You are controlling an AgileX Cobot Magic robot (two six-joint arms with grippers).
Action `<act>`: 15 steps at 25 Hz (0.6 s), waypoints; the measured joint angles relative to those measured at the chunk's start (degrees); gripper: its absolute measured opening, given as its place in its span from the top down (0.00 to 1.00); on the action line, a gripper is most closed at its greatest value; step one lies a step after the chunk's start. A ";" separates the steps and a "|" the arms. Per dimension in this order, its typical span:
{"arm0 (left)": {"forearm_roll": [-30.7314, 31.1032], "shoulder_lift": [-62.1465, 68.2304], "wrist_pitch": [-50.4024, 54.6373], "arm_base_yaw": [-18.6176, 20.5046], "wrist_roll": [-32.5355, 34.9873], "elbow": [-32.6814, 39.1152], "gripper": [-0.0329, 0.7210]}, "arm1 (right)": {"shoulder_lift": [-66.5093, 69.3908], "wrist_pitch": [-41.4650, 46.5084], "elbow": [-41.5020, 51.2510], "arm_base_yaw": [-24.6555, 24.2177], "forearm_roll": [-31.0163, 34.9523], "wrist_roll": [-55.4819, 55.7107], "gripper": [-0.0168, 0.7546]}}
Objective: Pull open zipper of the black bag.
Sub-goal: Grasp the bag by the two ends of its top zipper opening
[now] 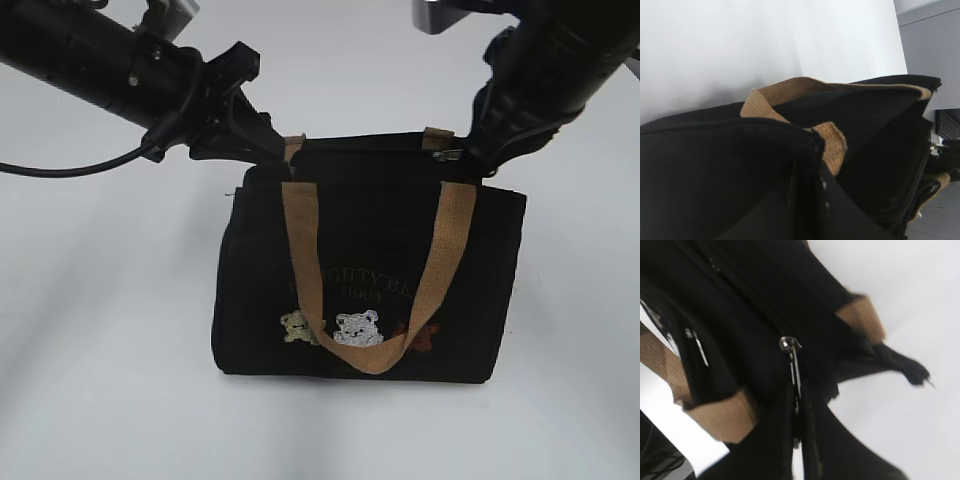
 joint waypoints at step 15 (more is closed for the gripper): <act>0.46 0.00 0.68 0.10 0.00 0.00 0.93 | -0.07 8.37 0.00 -9.65 -0.83 12.34 0.96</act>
